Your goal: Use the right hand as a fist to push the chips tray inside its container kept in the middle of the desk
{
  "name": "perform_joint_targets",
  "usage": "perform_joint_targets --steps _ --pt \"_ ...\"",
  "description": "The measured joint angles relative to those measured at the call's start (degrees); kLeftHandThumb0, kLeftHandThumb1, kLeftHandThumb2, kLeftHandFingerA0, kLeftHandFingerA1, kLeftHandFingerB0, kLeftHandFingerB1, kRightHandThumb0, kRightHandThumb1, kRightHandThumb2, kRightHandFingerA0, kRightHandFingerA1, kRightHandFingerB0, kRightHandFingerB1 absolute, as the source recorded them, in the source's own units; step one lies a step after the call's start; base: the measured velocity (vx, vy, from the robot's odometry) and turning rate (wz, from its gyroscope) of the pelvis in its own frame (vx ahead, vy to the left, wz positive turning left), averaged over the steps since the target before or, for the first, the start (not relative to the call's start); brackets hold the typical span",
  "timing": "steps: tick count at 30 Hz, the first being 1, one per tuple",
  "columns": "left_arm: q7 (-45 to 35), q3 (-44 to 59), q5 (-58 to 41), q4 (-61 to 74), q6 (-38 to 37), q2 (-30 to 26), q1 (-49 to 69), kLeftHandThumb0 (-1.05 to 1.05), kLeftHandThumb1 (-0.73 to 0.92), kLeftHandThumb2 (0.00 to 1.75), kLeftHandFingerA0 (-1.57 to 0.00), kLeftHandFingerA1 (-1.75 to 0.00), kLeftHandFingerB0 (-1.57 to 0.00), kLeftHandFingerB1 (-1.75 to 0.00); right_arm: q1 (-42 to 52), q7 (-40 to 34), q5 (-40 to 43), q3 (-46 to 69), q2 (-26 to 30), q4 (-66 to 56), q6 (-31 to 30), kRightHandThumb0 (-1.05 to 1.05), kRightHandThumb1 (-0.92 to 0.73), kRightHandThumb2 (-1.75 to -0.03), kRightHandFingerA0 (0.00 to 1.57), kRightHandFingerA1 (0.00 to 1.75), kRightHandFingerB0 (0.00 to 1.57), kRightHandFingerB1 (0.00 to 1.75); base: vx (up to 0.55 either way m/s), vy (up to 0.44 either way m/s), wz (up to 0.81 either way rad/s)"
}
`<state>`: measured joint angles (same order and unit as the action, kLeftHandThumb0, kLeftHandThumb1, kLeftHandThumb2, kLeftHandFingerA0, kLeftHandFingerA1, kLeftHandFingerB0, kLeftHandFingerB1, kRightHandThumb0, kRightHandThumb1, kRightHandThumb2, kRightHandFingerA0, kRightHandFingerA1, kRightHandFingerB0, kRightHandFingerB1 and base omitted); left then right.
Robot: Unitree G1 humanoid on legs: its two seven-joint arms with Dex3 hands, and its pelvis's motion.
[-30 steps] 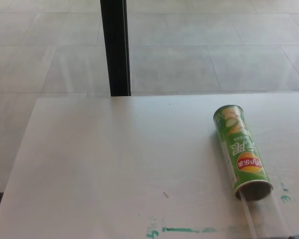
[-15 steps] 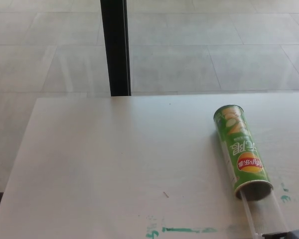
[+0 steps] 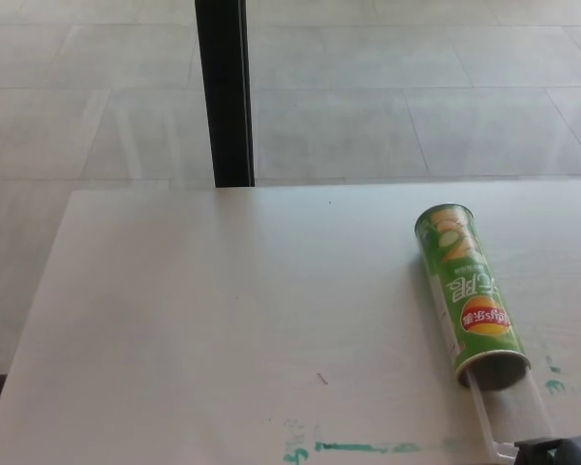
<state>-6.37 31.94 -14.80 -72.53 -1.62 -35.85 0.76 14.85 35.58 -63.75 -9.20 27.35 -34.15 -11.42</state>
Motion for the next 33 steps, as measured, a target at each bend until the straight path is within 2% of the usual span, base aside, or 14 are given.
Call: perform_joint_targets --steps 1,2,8,13,14,15,16,19,23,28,29,31,32,33 --pt "0.0 0.0 0.0 0.0 0.0 0.0 0.1 -0.69 0.87 0.66 -0.52 -0.64 -0.43 -0.50 -0.6 0.0 -0.2 -0.1 0.0 0.2 0.0 -0.90 -0.73 -0.63 1.14 1.25 0.34 0.70 0.00 0.000 0.00" --pt "0.0 0.0 0.0 0.0 0.0 0.0 0.2 -0.69 0.87 0.66 -0.51 -0.61 -0.40 -0.48 -1.0 0.0 -0.3 -0.1 0.0 0.4 0.0 -0.88 -0.72 -0.62 1.21 1.23 0.35 0.68 0.00 0.000 0.00" --pt "0.1 0.0 0.0 -0.4 0.0 0.0 0.1 -0.69 0.88 0.66 -0.50 -0.62 -0.40 -0.49 -5.7 -0.3 -1.3 -1.3 0.0 5.8 0.3 -0.89 -0.73 -0.62 1.25 1.22 0.31 0.73 0.00 0.000 0.00" --pt "0.1 -0.3 0.1 -0.3 0.0 0.0 0.3 -0.67 0.87 0.66 -0.50 -0.63 -0.43 -0.51 -8.9 -1.3 -1.6 -1.7 0.0 10.4 0.3 -0.90 -0.74 -0.63 1.18 1.22 0.24 0.73 0.00 0.000 0.00" --pt "0.1 -0.3 0.1 -0.3 0.0 0.0 0.3 -0.67 0.87 0.67 -0.49 -0.64 -0.42 -0.51 -9.3 -1.4 -1.6 -1.7 0.0 11.0 0.3 -0.89 -0.59 -1.11 1.24 1.21 0.25 0.68 0.00 0.000 0.00" --pt "0.1 -0.3 0.1 -0.3 0.0 0.0 0.4 -0.67 0.87 0.67 -0.49 -0.64 -0.42 -0.51 -9.9 -1.7 -1.6 -1.9 0.0 11.9 0.3 -0.89 -0.59 -1.11 1.24 1.21 0.25 0.68 0.00 0.000 0.00" --pt "0.0 -0.2 0.0 -0.3 0.0 0.0 0.3 -0.69 0.87 0.67 -0.50 -0.63 -0.41 -0.51 -10.4 -2.0 -1.7 -2.0 0.0 12.6 0.3 -0.89 -0.76 -0.63 1.22 1.22 0.25 0.72 0.00 0.000 0.00" --pt "0.0 -0.2 0.0 -0.2 0.0 0.0 0.5 -0.69 0.89 0.66 -0.50 -0.63 -0.42 -0.50 -11.3 -2.8 -1.7 -2.6 0.0 14.6 0.3 -0.89 -0.73 -0.62 1.16 1.26 0.22 0.75 0.00 0.000 0.00" --pt "0.0 -0.5 0.1 0.0 -0.1 0.0 0.8 -0.69 0.90 0.66 -0.53 -0.67 -0.47 -0.53 -12.7 -4.0 -1.8 -4.0 -0.3 17.6 0.2 -0.91 -0.74 -0.64 1.20 1.23 0.21 0.77 0.00 0.000 0.00" --pt "0.1 -1.0 0.1 0.2 -0.4 0.0 1.2 -0.71 0.89 0.66 -0.50 -0.64 -0.42 -0.50 -14.1 -5.9 -2.1 -5.3 -0.6 20.2 0.0 -0.89 -0.74 -0.63 1.19 1.21 0.22 0.74 0.00 0.000 0.00" --pt "0.1 -1.0 0.1 0.2 -0.5 0.0 1.2 -0.71 0.88 0.67 -0.50 -0.64 -0.42 -0.49 -14.5 -6.2 -2.2 -5.6 -0.6 20.6 -0.1 -0.88 -0.56 -1.09 1.24 1.24 0.21 0.69 0.00 0.000 0.00" --pt "0.0 -0.9 0.1 0.2 -0.6 0.0 1.2 -0.72 0.89 0.66 -0.50 -0.64 -0.41 -0.50 -15.4 -6.8 -2.2 -6.1 -0.7 21.5 -0.3 -0.88 -0.57 -1.10 1.23 1.23 0.18 0.69 0.00 0.000 0.00" --pt "0.0 -0.9 0.1 0.2 -0.6 0.0 1.2 -0.72 0.90 0.67 -0.50 -0.64 -0.42 -0.50 -15.8 -7.2 -2.3 -6.4 -0.8 22.0 -0.4 -0.89 -0.77 -0.63 1.18 1.25 0.16 0.79 0.00 0.000 0.00" --pt "0.0 -0.9 0.1 0.2 -0.6 0.0 1.3 -0.73 0.89 0.67 -0.50 -0.64 -0.41 -0.50 -16.2 -7.4 -2.3 -6.6 -0.8 22.6 -0.5 -0.88 -0.76 -0.63 1.13 1.28 0.15 0.79 0.00 0.000 0.00"
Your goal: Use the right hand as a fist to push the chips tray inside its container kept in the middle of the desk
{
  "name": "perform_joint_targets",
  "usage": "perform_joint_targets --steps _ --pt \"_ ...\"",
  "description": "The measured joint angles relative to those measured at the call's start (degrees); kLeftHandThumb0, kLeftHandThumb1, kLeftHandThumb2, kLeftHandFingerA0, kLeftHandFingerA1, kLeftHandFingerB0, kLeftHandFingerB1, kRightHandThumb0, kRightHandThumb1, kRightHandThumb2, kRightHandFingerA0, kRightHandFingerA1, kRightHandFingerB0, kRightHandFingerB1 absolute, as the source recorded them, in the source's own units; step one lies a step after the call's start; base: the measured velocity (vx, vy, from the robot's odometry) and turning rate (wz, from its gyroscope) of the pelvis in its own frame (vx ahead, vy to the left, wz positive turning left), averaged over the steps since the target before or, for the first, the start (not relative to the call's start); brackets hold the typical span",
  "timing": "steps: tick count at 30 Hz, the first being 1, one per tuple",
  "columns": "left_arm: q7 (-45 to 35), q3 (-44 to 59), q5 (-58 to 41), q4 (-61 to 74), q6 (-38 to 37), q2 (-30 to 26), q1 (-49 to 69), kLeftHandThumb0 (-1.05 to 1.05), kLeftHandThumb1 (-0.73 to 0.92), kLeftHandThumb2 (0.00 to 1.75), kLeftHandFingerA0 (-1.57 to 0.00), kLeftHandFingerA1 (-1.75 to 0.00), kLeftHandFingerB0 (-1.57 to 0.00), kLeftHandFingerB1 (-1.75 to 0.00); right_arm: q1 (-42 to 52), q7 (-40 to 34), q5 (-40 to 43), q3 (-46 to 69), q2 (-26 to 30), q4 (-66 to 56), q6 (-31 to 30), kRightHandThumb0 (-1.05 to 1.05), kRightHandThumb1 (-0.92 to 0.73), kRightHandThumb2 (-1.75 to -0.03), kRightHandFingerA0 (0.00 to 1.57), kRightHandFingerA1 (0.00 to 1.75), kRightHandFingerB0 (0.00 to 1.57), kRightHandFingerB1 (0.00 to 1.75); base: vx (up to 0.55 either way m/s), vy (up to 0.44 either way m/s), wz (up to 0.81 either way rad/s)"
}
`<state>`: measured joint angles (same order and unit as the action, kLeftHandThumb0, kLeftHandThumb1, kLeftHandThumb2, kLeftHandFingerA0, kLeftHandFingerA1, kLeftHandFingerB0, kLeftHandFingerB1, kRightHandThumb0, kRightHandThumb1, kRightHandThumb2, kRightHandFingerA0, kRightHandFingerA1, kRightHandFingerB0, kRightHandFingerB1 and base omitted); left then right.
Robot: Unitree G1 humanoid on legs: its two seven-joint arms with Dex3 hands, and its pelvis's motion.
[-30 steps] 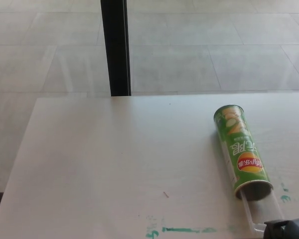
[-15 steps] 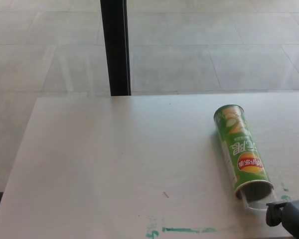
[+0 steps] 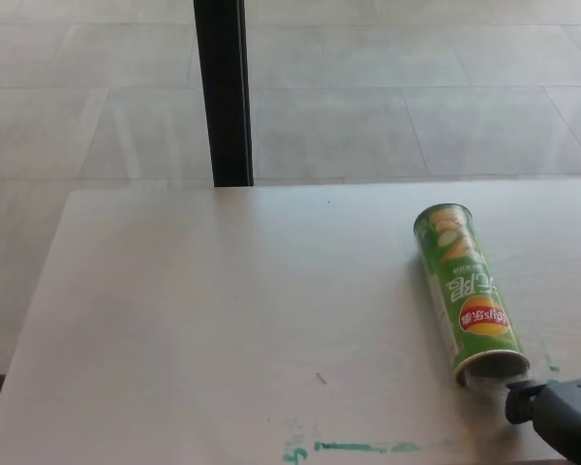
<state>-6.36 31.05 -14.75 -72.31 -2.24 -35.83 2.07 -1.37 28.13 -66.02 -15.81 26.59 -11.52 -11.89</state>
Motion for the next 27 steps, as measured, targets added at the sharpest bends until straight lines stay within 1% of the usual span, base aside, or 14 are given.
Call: perform_joint_targets --steps 5,8,10,11,12,16,17,18,20,21,22,23,26,27 --pt "0.0 -0.2 0.0 0.0 -0.3 0.0 0.1 -0.69 0.89 0.66 -0.52 -0.67 -0.43 -0.51 -2.2 -0.7 0.1 -1.0 -0.3 2.1 -0.3 -0.85 -0.72 -0.65 1.16 1.30 0.19 0.75 0.00 0.000 0.00" --pt "0.0 0.0 -0.1 -0.1 -0.3 0.0 0.0 -0.69 0.88 0.66 -0.53 -0.69 -0.44 -0.53 -3.7 -1.1 0.1 -1.6 -0.6 3.4 -0.5 -0.87 -0.72 -0.66 1.11 1.31 0.15 0.76 0.00 0.000 0.00" --pt "0.0 0.4 -0.1 -0.2 -0.3 0.0 -0.1 -0.69 0.88 0.66 -0.52 -0.68 -0.44 -0.53 -4.5 -1.4 0.1 -1.9 -0.6 4.3 -0.5 -0.85 -0.72 -0.65 1.10 1.28 0.17 0.76 0.00 0.000 0.00" --pt "0.0 0.5 -0.2 -0.2 -0.3 0.0 -0.1 -0.65 0.88 0.65 -0.51 -0.62 -0.42 -0.49 -4.9 -1.5 0.2 -1.9 -0.6 4.6 -0.5 -0.81 -0.72 -0.64 1.10 1.28 0.19 0.71 0.00 0.000 0.00" --pt "0.0 0.7 -0.2 -0.2 -0.3 0.1 0.0 -0.70 0.88 0.66 -0.53 -0.64 -0.43 -0.49 -5.2 -1.5 0.2 -2.1 -0.6 5.0 -0.4 -0.83 -0.71 -0.63 1.09 1.28 0.20 0.74 0.00 0.000 0.00" --pt "0.0 0.7 -0.1 -0.4 -0.3 0.3 0.4 -0.68 0.88 0.66 -0.55 -0.66 -0.43 -0.49 -6.1 -2.0 0.6 -2.4 -0.6 6.7 0.0 -0.83 -0.72 -0.63 1.11 1.24 0.21 0.74 0.00 0.000 0.00" --pt "0.0 0.7 -0.1 -0.5 -0.3 0.3 0.5 -0.69 0.88 0.66 -0.53 -0.68 -0.42 -0.51 -6.2 -2.0 0.7 -2.4 -0.5 6.8 0.1 -0.84 -0.73 -0.64 1.08 1.25 0.20 0.76 0.00 0.000 0.00" --pt "0.0 0.7 -0.1 -0.5 -0.3 0.4 0.6 -0.68 0.89 0.66 -0.53 -0.67 -0.44 -0.50 -6.4 -2.1 0.8 -2.5 -0.4 7.0 0.2 -0.87 -0.69 -0.65 1.12 1.28 0.19 0.75 0.00 0.000 0.00" --pt "0.0 0.6 -0.1 -0.5 -0.3 0.4 0.8 -0.68 0.89 0.66 -0.53 -0.67 -0.43 -0.50 -6.6 -2.3 1.1 -2.5 -0.4 7.3 0.4 -0.85 -0.70 -0.64 1.14 1.30 0.21 0.77 0.00 0.000 0.00" --pt "0.0 0.6 -0.1 -0.5 -0.3 0.4 0.8 -0.68 0.89 0.66 -0.52 -0.66 -0.43 -0.50 -6.5 -2.7 1.3 -2.5 -0.3 7.5 0.6 -0.79 -0.50 -1.03 1.11 1.19 0.22 0.68 0.00 0.000 0.00" --pt "0.0 0.6 -0.1 -0.5 -0.3 0.4 0.9 -0.68 0.89 0.66 -0.52 -0.66 -0.43 -0.50 -6.5 -2.9 1.4 -2.5 -0.3 7.6 0.7 -0.79 -0.50 -1.03 1.11 1.19 0.22 0.68 0.00 0.000 0.00" --pt "0.0 0.6 -0.1 -0.5 -0.3 0.4 1.0 -0.69 0.89 0.66 -0.51 -0.65 -0.42 -0.50 -6.5 -2.9 1.5 -2.5 -0.3 7.6 0.7 -0.85 -0.70 -0.60 1.14 1.30 0.20 0.78 0.00 0.000 0.00" --pt "-0.1 0.6 -0.1 -0.5 -0.4 0.5 1.2 -0.69 0.88 0.66 -0.52 -0.65 -0.43 -0.49 -6.5 -3.1 1.7 -2.5 -0.3 7.5 0.7 -0.86 -0.70 -0.65 1.15 1.30 0.20 0.78 0.00 0.000 0.00" --pt "0.0 0.6 -0.1 -0.5 -0.4 0.5 1.2 -0.70 0.89 0.66 -0.52 -0.67 -0.43 -0.51 -6.3 -3.1 1.7 -2.5 -0.1 7.2 0.7 -0.84 -0.71 -0.60 1.18 1.28 0.23 0.76 0.00 0.000 0.00"
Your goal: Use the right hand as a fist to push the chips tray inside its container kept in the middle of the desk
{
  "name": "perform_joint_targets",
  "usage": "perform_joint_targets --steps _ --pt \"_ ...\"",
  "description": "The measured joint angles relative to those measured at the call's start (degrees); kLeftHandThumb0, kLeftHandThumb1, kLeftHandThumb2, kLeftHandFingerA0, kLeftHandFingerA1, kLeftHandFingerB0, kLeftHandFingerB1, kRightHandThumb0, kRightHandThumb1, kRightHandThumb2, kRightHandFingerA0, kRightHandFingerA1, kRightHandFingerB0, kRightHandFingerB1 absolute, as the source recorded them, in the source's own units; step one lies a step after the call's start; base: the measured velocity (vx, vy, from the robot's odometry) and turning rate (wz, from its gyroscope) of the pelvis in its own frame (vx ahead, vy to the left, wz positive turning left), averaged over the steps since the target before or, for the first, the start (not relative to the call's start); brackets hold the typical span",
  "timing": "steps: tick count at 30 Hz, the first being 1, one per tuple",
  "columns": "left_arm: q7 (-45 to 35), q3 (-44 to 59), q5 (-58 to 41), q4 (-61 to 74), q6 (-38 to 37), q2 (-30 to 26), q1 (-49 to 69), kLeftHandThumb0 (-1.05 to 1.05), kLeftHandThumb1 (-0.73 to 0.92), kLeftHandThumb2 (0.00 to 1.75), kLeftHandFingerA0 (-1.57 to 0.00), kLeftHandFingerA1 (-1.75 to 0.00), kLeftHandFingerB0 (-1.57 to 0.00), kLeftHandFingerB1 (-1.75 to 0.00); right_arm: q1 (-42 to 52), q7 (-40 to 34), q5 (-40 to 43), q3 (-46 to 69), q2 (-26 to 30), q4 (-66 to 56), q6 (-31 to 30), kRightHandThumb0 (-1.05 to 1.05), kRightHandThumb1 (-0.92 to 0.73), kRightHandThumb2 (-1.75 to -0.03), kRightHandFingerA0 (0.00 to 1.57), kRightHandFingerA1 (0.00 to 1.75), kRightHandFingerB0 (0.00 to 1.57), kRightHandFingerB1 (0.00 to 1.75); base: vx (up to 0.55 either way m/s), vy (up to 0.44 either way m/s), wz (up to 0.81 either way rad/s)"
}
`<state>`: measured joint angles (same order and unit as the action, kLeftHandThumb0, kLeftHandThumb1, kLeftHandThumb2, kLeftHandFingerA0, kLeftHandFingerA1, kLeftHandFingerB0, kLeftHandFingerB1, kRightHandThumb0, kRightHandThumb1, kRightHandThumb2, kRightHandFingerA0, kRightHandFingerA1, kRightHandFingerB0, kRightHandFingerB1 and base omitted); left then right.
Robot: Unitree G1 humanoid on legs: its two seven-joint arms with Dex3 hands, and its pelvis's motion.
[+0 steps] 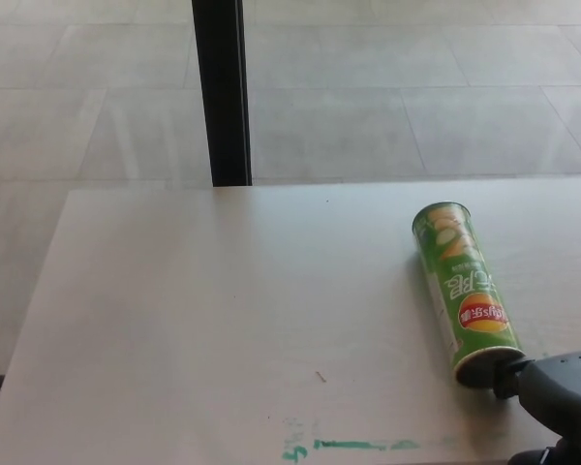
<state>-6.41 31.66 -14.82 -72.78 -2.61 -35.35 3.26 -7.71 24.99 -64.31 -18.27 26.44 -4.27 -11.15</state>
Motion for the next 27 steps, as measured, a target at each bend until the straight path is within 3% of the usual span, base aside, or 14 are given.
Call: perform_joint_targets --steps 1,2,5,6,7,10,15,16,18,19,20,21,23,27 --pt "0.0 0.0 0.0 0.1 0.0 0.0 0.0 -0.72 0.88 0.66 -0.51 -0.67 -0.42 -0.51 0.4 0.0 0.0 0.1 0.2 -0.6 0.0 -0.84 -0.72 -0.62 1.12 1.24 0.23 0.76 0.00 0.000 0.00" --pt "0.0 0.1 0.0 0.1 0.0 0.0 0.1 -0.70 0.88 0.66 -0.51 -0.65 -0.42 -0.51 0.8 0.0 0.0 0.1 0.3 -1.2 0.0 -0.82 -0.72 -0.60 1.18 1.26 0.26 0.73 0.00 0.000 0.00" --pt "0.0 0.1 0.0 0.2 -0.1 0.0 0.1 -0.70 0.88 0.66 -0.51 -0.64 -0.43 -0.50 2.9 0.8 0.7 1.1 1.5 -5.5 0.0 -0.84 -0.71 -0.62 1.14 1.21 0.27 0.71 0.00 0.000 0.00" --pt "0.0 0.1 0.0 0.2 -0.1 0.1 0.1 -0.69 0.88 0.67 -0.50 -0.64 -0.44 -0.51 3.5 1.3 1.1 1.4 1.9 -6.6 0.0 -0.87 -0.50 -0.90 1.17 1.19 0.30 0.73 0.00 0.000 0.00" --pt "0.0 0.1 0.0 0.2 -0.1 0.1 0.1 -0.70 0.88 0.66 -0.50 -0.64 -0.43 -0.51 4.3 1.7 1.6 1.8 2.3 -7.9 0.0 -0.85 -0.69 -0.61 1.21 1.17 0.31 0.78 0.00 0.000 0.00" --pt "0.0 0.1 0.0 0.0 -0.1 0.1 0.1 -0.72 0.88 0.66 -0.51 -0.67 -0.42 -0.52 7.3 3.3 3.5 3.4 4.0 -12.4 0.5 -0.84 -0.69 -0.61 1.17 1.10 0.38 0.75 0.00 0.000 0.00" --pt "0.0 0.1 0.0 0.1 -0.1 0.3 0.2 -0.71 0.88 0.66 -0.53 -0.68 -0.44 -0.53 12.8 5.9 7.5 7.3 6.0 -21.3 1.4 -0.87 -0.72 -0.62 1.16 1.12 0.38 0.76 0.00 0.000 0.00" --pt "0.0 0.1 0.0 0.1 -0.1 0.3 0.1 -0.69 0.88 0.66 -0.51 -0.65 -0.43 -0.51 13.4 6.4 8.3 8.0 6.3 -22.7 1.5 -0.82 -0.71 -0.61 1.08 1.08 0.37 0.69 0.00 0.000 0.00" --pt "0.0 0.2 0.0 0.1 -0.1 0.3 0.0 -0.68 0.88 0.66 -0.51 -0.63 -0.43 -0.50 14.5 7.5 9.9 9.5 6.7 -25.5 1.5 -0.80 -0.71 -0.62 1.09 1.08 0.38 0.66 0.00 0.000 0.00" --pt "0.0 0.2 0.0 0.1 -0.1 0.3 0.0 -0.70 0.88 0.66 -0.51 -0.64 -0.44 -0.51 14.8 8.1 10.8 10.2 7.0 -26.6 1.5 -0.80 -0.54 -1.00 1.01 0.96 0.39 0.66 0.00 0.000 0.00" --pt "0.0 0.2 0.0 0.0 -0.1 0.3 -0.1 -0.70 0.87 0.66 -0.52 -0.64 -0.44 -0.50 15.0 8.6 11.7 11.1 7.2 -27.6 1.5 -0.80 -0.71 -0.61 1.05 0.94 0.40 0.63 0.00 0.000 0.00" --pt "0.0 0.3 0.0 0.0 -0.1 0.3 -0.1 -0.71 0.88 0.66 -0.51 -0.65 -0.43 -0.51 15.1 8.9 12.4 11.9 7.2 -28.2 1.6 -0.81 -0.71 -0.61 1.04 0.92 0.42 0.64 0.00 0.000 0.00" --pt "0.0 0.3 0.0 0.0 -0.1 0.3 -0.1 -0.71 0.89 0.66 -0.50 -0.65 -0.44 -0.51 15.4 9.6 13.9 13.8 7.3 -29.5 1.6 -0.81 -0.76 -0.63 1.00 1.07 0.36 0.68 0.00 0.000 0.00" --pt "0.0 0.3 0.0 0.0 -0.1 0.3 0.0 -0.71 0.88 0.66 -0.52 -0.67 -0.44 -0.52 15.7 10.2 17.3 19.0 7.3 -30.7 1.9 -0.75 -0.74 -0.62 1.05 1.05 0.38 0.64 0.00 0.000 0.00"
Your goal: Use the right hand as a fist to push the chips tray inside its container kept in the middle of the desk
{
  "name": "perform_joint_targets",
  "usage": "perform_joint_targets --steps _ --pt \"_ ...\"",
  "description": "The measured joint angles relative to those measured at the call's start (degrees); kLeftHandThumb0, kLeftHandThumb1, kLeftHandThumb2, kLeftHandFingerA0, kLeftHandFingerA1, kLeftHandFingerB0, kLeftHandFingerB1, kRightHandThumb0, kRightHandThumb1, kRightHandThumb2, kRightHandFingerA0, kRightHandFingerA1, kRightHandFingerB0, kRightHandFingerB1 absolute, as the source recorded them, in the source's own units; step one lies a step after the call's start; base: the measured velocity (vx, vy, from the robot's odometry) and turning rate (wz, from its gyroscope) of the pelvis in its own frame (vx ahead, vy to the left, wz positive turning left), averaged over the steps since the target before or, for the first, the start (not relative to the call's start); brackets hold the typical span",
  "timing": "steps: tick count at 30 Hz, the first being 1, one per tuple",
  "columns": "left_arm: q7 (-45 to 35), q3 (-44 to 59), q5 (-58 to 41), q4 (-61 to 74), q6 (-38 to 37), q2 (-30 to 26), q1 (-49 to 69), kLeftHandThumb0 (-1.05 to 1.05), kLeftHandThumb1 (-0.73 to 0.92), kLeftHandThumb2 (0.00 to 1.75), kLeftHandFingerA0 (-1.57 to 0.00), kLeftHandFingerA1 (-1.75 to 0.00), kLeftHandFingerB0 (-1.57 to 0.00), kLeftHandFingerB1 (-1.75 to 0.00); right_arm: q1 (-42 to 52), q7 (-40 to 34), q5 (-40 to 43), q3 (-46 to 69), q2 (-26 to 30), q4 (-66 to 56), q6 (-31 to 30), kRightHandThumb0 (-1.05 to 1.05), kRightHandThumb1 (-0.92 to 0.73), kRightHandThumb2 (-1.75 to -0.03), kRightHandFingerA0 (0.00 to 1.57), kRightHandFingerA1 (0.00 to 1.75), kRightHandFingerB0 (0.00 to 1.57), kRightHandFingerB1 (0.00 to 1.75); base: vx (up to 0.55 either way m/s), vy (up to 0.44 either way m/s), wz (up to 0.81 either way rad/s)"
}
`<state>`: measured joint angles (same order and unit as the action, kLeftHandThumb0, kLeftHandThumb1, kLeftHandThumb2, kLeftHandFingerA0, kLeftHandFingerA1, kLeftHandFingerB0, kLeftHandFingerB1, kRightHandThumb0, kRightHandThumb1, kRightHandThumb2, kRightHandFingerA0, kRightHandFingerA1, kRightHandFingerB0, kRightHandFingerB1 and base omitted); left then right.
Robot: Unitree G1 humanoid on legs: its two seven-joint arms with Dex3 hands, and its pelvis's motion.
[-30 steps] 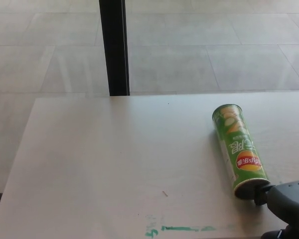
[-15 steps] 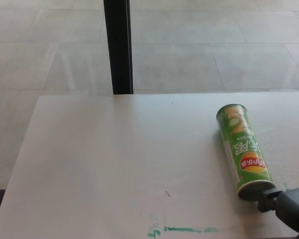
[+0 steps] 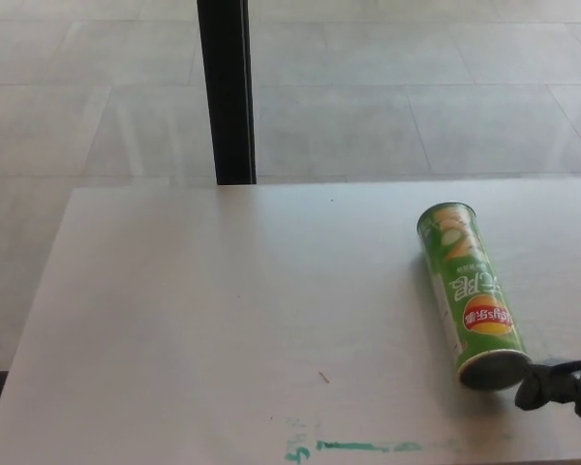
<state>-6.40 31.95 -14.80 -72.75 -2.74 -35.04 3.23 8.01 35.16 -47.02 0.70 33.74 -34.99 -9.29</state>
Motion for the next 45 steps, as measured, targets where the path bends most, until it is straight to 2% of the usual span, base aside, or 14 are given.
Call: perform_joint_targets --steps 1,2,3,9,10,11,30,31,32,33,36,37,39,45 --pt "0.0 0.0 0.0 0.0 0.0 0.0 0.0 -0.71 0.88 0.66 -0.52 -0.67 -0.44 -0.52 0.0 0.0 0.8 1.6 -0.1 -0.1 0.1 -0.75 -0.74 -0.62 1.05 1.05 0.38 0.64 0.00 0.000 0.00" --pt "0.0 0.0 0.0 0.0 0.0 0.0 0.0 -0.69 0.88 0.66 -0.51 -0.66 -0.44 -0.52 0.0 0.1 1.7 3.2 -0.2 -0.1 0.1 -0.76 -0.57 -1.02 1.03 1.06 0.39 0.67 0.00 0.000 0.00" --pt "0.0 0.0 0.0 0.0 0.0 0.0 0.0 -0.69 0.88 0.65 -0.50 -0.64 -0.43 -0.51 0.0 0.0 2.5 4.5 -0.3 -0.1 0.2 -0.74 -0.76 -0.63 1.03 1.11 0.41 0.64 0.00 0.000 0.00" --pt "0.0 0.1 0.0 0.0 0.0 0.0 0.0 -0.70 0.89 0.66 -0.51 -0.64 -0.45 -0.51 -0.3 -3.0 6.8 14.4 -2.8 6.2 1.6 -0.65 -0.83 -0.64 0.70 1.20 0.27 0.61 0.00 0.000 0.00" --pt "0.0 0.1 0.0 0.0 0.0 0.0 0.0 -0.69 0.89 0.66 -0.52 -0.67 -0.44 -0.52 -0.4 -3.7 7.1 15.6 -3.0 7.9 1.8 -0.62 -0.65 -1.10 0.70 1.05 0.25 0.63 0.00 0.000 0.00" --pt "0.0 0.1 0.0 0.0 0.0 0.0 0.0 -0.69 0.89 0.66 -0.50 -0.68 -0.42 -0.52 -0.5 -4.5 7.3 16.6 -3.2 9.5 2.0 -0.64 -0.89 -0.65 0.54 1.21 0.24 0.63 0.00 0.000 0.00" --pt "0.0 0.0 0.0 0.0 0.0 0.2 0.0 -0.67 0.91 0.67 -0.52 -0.63 -0.45 -0.51 -3.3 -17.6 11.5 27.5 -3.4 43.8 7.5 -0.53 -0.92 -0.66 0.68 1.75 0.19 0.75 0.00 0.000 0.00" --pt "0.0 0.0 0.0 0.0 0.0 0.2 0.0 -0.66 0.90 0.66 -0.53 -0.63 -0.51 -0.53 -3.6 -18.1 11.8 28.1 -3.5 45.7 7.8 -0.54 -0.72 -1.09 0.88 1.24 0.28 0.70 0.00 0.000 0.00" --pt "0.0 0.0 0.0 0.0 0.0 0.2 0.0 -0.65 0.90 0.66 -0.52 -0.64 -0.50 -0.53 -3.9 -18.7 12.1 28.8 -3.5 47.6 8.0 -0.57 -0.74 -1.11 0.62 1.09 0.25 0.70 0.00 0.000 0.00" --pt "0.0 0.0 0.0 0.0 0.0 0.2 0.0 -0.64 0.90 0.67 -0.53 -0.65 -0.51 -0.53 -4.3 -19.4 12.6 29.5 -3.5 49.8 8.3 -0.51 -0.92 -0.68 0.36 1.46 0.17 0.78 0.00 0.000 0.00" --pt "0.0 0.0 0.0 0.0 0.0 0.3 0.0 -0.62 0.91 0.67 -0.54 -0.62 -0.49 -0.52 -5.0 -21.0 14.0 32.1 -3.9 55.6 8.9 -0.55 -0.92 -0.70 0.35 1.40 0.13 0.87 0.00 0.000 0.00" --pt "0.0 0.0 0.0 0.0 0.0 0.3 0.0 -0.62 0.91 0.67 -0.54 -0.63 -0.51 -0.52 -5.4 -21.6 14.6 33.2 -4.2 57.5 9.1 -0.60 -0.92 -0.72 0.14 0.89 0.04 0.89 0.00 0.000 0.00" --pt "0.0 0.0 0.0 0.0 0.0 0.3 0.0 -0.62 0.91 0.67 -0.56 -0.66 -0.51 -0.52 -5.9 -22.1 15.4 34.5 -4.4 59.8 9.3 -0.59 -0.92 -0.70 0.13 0.78 0.04 0.88 0.00 0.000 0.00" --pt "0.0 0.0 0.1 -0.1 0.0 0.3 0.1 -0.64 0.90 0.66 -0.55 -0.67 -0.47 -0.52 -8.4 -25.0 20.0 43.0 -6.3 71.6 10.2 -0.63 -0.92 -0.70 0.11 0.99 0.05 1.22 0.00 0.000 0.00"
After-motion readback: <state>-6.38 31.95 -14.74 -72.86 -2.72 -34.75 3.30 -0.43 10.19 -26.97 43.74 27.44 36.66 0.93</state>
